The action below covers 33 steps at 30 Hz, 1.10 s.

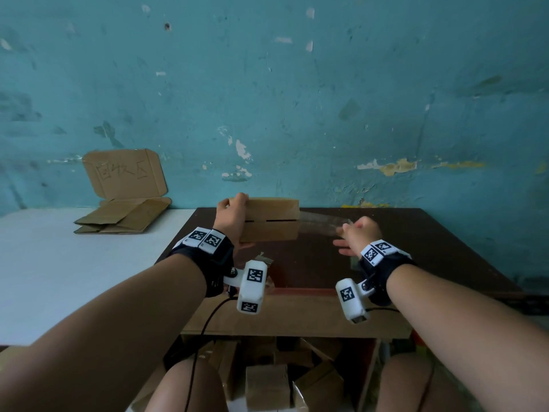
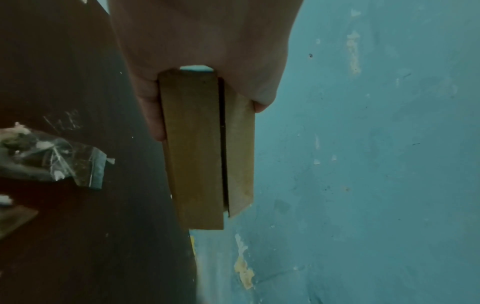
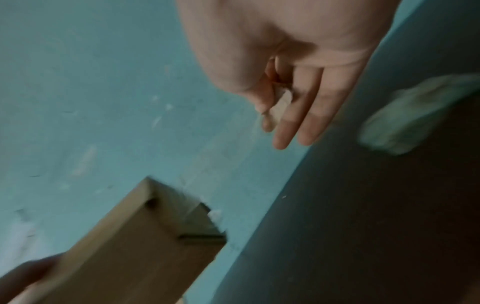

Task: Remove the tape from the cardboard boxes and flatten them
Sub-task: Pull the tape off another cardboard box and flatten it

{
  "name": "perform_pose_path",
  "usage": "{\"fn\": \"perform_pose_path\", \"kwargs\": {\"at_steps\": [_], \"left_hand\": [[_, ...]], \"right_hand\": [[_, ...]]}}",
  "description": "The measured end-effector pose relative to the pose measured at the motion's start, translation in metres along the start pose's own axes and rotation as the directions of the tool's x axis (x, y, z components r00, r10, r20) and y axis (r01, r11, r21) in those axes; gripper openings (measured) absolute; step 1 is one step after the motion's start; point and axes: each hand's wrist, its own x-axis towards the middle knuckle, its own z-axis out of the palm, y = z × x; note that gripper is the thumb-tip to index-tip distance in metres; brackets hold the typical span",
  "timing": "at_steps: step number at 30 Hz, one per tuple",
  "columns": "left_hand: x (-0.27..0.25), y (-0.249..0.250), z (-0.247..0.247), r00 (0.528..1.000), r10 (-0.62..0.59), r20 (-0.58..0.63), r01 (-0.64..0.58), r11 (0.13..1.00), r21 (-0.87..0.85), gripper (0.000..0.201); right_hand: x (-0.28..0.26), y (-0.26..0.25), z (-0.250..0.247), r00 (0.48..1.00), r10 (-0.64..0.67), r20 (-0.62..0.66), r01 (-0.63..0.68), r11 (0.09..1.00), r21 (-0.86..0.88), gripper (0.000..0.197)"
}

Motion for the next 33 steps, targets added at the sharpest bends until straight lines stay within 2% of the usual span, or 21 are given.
{"fn": "perform_pose_path", "kwargs": {"at_steps": [4,7,9,11,14,16,19,21,23,25,30,31,33], "left_hand": [[0.003,0.002,-0.006,0.999,0.025,-0.036,-0.025,1.0,0.007,0.058],[0.005,0.002,-0.011,0.998,0.026,-0.055,-0.025,1.0,0.008,0.058],[0.005,0.001,-0.013,0.998,0.023,-0.055,-0.022,1.0,0.012,0.059],[0.006,-0.001,-0.012,0.999,0.023,-0.047,-0.022,1.0,0.014,0.059],[0.004,-0.004,-0.011,0.999,0.019,-0.042,-0.018,0.999,0.035,0.063],[0.004,-0.006,-0.01,0.998,0.023,-0.05,-0.021,0.999,0.05,0.069],[0.004,-0.006,-0.01,0.998,0.027,-0.05,-0.024,0.998,0.055,0.075],[0.004,-0.006,-0.01,0.999,0.027,-0.043,-0.024,0.998,0.059,0.074],[0.003,-0.006,-0.01,0.999,0.021,-0.04,-0.019,0.998,0.062,0.073],[0.002,-0.007,-0.01,0.999,0.015,-0.029,-0.014,0.998,0.064,0.07],[0.002,-0.008,-0.005,1.0,0.012,0.017,-0.013,0.998,0.054,0.056],[0.002,-0.008,-0.003,1.0,0.012,0.023,-0.013,0.998,0.058,0.056],[0.002,-0.008,0.0,0.999,0.009,0.038,-0.011,0.998,0.062,0.055]], "right_hand": [[0.011,0.017,-0.024,0.991,0.074,-0.113,-0.077,0.997,-0.021,0.005],[0.027,0.032,-0.035,0.982,0.101,-0.162,-0.11,0.993,-0.049,0.006],[0.037,0.037,-0.034,0.977,0.044,-0.206,-0.09,0.972,-0.216,0.005],[0.031,0.032,-0.03,0.971,-0.071,-0.229,-0.021,0.927,-0.374,0.005],[0.013,0.026,-0.023,0.965,-0.237,-0.109,0.156,0.86,-0.486,0.005],[0.009,0.028,-0.017,0.955,-0.285,0.079,0.278,0.777,-0.564,0.006],[0.005,0.032,-0.009,0.905,-0.177,0.388,0.407,0.627,-0.664,0.01],[0.002,0.035,-0.004,0.875,-0.065,0.48,0.428,0.567,-0.704,0.005],[0.0,0.038,-0.002,0.859,0.015,0.512,0.435,0.507,-0.744,0.006],[-0.004,0.034,-0.002,0.847,0.056,0.529,0.436,0.496,-0.751,0.016],[-0.013,0.019,0.0,0.812,0.117,0.572,0.442,0.517,-0.733,0.069],[-0.014,0.017,0.002,0.821,0.098,0.562,0.431,0.54,-0.723,0.07],[-0.02,0.012,0.007,0.854,-0.025,0.52,0.419,0.626,-0.658,0.056]]}}
